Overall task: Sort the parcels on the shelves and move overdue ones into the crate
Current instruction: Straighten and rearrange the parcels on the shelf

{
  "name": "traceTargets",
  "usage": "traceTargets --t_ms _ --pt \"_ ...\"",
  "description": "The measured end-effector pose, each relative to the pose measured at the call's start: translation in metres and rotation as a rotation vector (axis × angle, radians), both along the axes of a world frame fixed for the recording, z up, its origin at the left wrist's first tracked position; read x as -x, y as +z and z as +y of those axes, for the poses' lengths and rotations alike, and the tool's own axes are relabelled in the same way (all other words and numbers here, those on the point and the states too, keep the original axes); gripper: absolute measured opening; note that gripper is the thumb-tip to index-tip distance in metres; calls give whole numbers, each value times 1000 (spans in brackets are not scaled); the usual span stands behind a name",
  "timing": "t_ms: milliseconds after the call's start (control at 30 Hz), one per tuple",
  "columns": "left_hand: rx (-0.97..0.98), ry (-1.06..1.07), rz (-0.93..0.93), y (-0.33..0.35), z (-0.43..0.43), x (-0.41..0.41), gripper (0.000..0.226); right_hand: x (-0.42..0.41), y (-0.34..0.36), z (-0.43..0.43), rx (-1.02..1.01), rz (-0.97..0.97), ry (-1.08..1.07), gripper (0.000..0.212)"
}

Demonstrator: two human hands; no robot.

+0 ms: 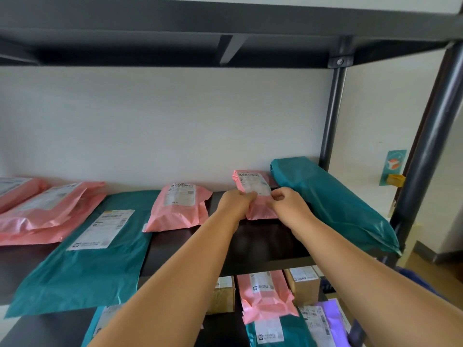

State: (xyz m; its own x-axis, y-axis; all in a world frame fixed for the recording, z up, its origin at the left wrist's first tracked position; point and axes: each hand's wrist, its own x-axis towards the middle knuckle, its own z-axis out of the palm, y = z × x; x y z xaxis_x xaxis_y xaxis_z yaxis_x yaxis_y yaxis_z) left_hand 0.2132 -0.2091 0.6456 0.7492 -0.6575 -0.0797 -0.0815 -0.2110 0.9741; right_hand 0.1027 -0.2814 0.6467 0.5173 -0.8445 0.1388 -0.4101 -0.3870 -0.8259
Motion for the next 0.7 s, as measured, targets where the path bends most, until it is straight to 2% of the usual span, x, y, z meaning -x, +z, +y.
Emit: traceTargets --t_ms 200,367,533,633,700 --pt "223 43 115 7 23 -6 6 12 18 22 -53 -227 93 28" --pt "324 27 118 20 48 -6 14 17 32 27 -231 -278 158 58" --pt "389 -24 137 26 70 -7 12 18 33 31 -268 -298 343 44" --pt "407 -71 168 34 84 -6 36 19 33 35 -274 -322 392 41" --pt "420 -109 175 39 94 -3 42 20 33 38 -294 -338 421 39"
